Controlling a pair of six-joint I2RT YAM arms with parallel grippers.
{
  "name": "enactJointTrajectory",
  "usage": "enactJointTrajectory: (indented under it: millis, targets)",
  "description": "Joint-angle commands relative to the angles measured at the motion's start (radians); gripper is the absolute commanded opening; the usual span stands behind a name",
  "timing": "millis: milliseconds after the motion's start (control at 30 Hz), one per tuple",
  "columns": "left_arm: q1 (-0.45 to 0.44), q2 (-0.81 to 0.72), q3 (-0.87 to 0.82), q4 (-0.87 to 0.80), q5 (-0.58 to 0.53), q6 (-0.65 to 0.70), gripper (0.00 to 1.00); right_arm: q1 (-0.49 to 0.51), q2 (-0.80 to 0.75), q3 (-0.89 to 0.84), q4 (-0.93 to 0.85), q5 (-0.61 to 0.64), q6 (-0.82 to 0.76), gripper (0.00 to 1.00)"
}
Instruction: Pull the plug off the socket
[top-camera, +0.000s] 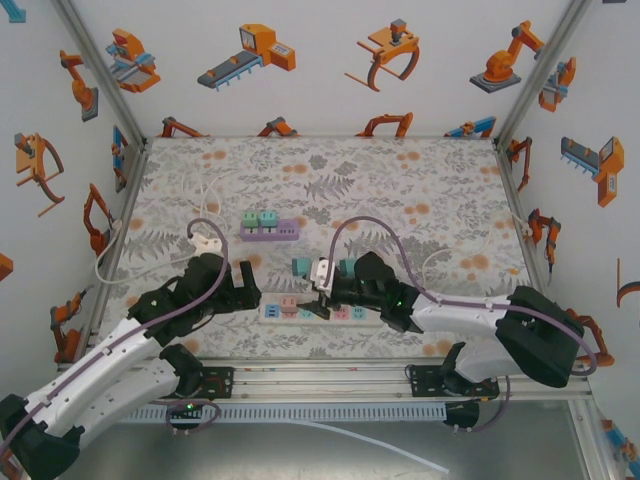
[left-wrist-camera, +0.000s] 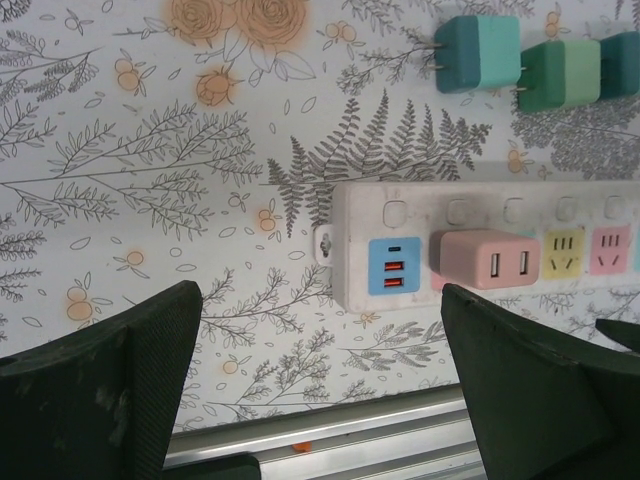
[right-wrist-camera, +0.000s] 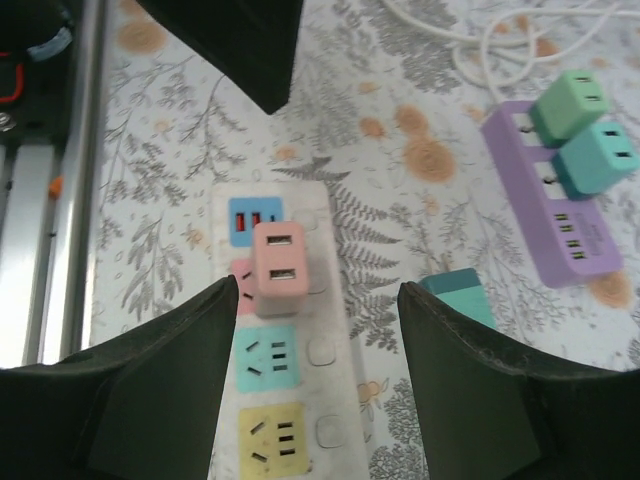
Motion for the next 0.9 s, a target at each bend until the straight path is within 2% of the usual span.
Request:
enactJointTrajectory:
  millis: [0,367,733,867]
  targets:
    - [0.006,0.02,-0.01,-0.006,0.001,-0.018,0.97,0.011,0.034,0.085,-0.133,-0.097,-0.034,0.61]
    - [0.009,0.11,-0.032,0.066,0.045,-0.016,0.97,0.061,0.231,0.168,-0.118,0.024,-0.039,0.58]
    - [0.01,0.249,-0.086,0.187,0.174,-0.039,0.97,0.069,0.285,0.164,-0.05,0.006,-0.035,0.36]
    - [0.01,0.286,-0.094,0.207,0.208,-0.032,0.97,0.069,0.281,0.159,-0.046,0.004,-0.035,0.33]
